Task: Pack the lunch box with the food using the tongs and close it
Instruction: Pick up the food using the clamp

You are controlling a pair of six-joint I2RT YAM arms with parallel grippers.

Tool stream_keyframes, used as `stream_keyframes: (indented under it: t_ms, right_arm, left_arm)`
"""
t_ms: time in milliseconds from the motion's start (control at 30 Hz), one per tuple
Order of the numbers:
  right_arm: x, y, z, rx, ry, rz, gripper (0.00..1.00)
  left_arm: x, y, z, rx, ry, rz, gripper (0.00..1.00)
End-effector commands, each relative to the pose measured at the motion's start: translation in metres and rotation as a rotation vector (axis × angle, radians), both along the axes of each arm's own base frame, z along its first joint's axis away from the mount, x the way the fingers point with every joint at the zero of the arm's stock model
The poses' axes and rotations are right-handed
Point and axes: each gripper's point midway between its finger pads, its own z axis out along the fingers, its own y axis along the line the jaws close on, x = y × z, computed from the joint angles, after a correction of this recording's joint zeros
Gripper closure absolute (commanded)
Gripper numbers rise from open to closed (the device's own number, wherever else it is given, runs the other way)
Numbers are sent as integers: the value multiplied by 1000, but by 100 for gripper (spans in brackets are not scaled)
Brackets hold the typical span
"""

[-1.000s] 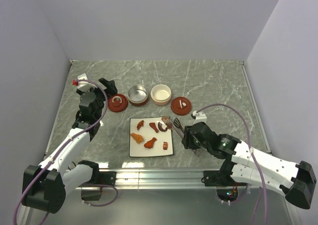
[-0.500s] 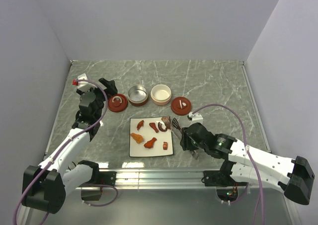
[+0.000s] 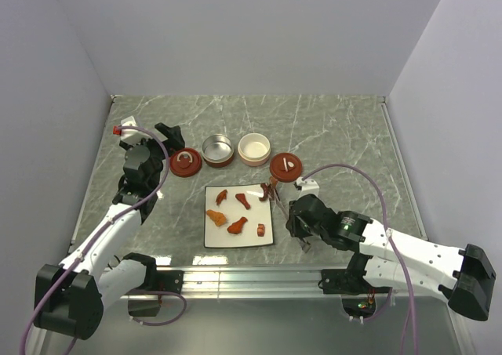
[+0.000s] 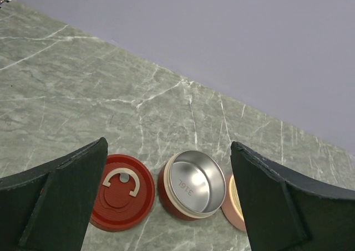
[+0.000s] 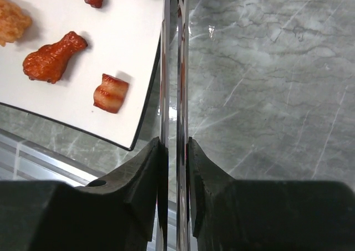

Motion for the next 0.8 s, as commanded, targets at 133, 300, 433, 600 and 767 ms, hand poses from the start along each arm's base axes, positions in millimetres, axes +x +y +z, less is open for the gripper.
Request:
stream_keyframes:
  t_ms: [133,300,433,600,767]
  right_arm:
    - [12,3,24,31,-62,-41,72]
    - [13,-1,28,30,-74,-57,72]
    - [16,-7,36,21,-104,-78,81]
    - [25,-7,55,29,-156,-84,87]
    - [40,2,80,22,-227,-74,88]
  left_arm:
    - [-5,0,16,-16,-61,-12,0]
    - [-4,0,15,-16,-60,-12,1]
    - [-4,0,15,-16,-58,-14,1]
    - [-4,0,15,-15,-58,-14,1]
    - [-4,0,14,-15,-57,-15,1]
